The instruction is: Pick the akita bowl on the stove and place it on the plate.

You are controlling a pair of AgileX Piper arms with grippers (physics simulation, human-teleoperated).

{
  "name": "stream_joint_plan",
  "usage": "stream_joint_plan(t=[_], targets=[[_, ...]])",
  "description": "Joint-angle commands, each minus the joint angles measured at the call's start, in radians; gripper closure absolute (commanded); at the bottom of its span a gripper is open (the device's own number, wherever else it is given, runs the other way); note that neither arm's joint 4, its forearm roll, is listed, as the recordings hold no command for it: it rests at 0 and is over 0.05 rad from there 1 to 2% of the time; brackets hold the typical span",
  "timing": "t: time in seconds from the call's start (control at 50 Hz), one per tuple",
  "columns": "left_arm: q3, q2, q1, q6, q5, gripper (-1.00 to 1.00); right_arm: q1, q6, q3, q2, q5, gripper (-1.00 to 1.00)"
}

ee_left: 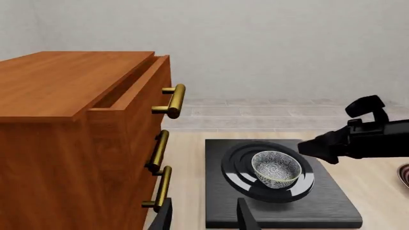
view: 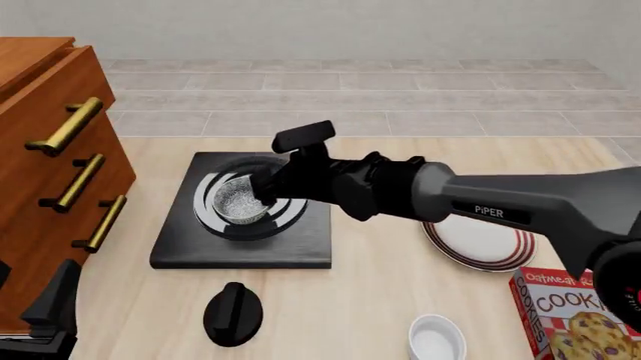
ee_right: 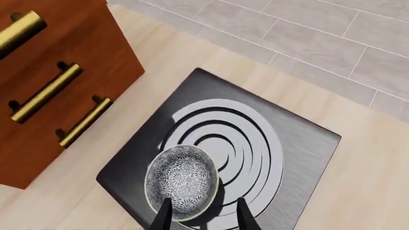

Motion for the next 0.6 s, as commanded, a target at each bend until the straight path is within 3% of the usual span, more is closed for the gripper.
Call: stream_joint_plan(t=[0.02, 0.6], targets=[[0.0, 0.0, 0.0, 0.0, 0.0, -1.0, 0.013, -0.004, -0.029, 0.047, 0.012, -1.0], [0.0, 0.0, 0.0, 0.0, 0.0, -1.0, 0.006, -0.024, -0.102, 0.162, 0.045, -1.0]])
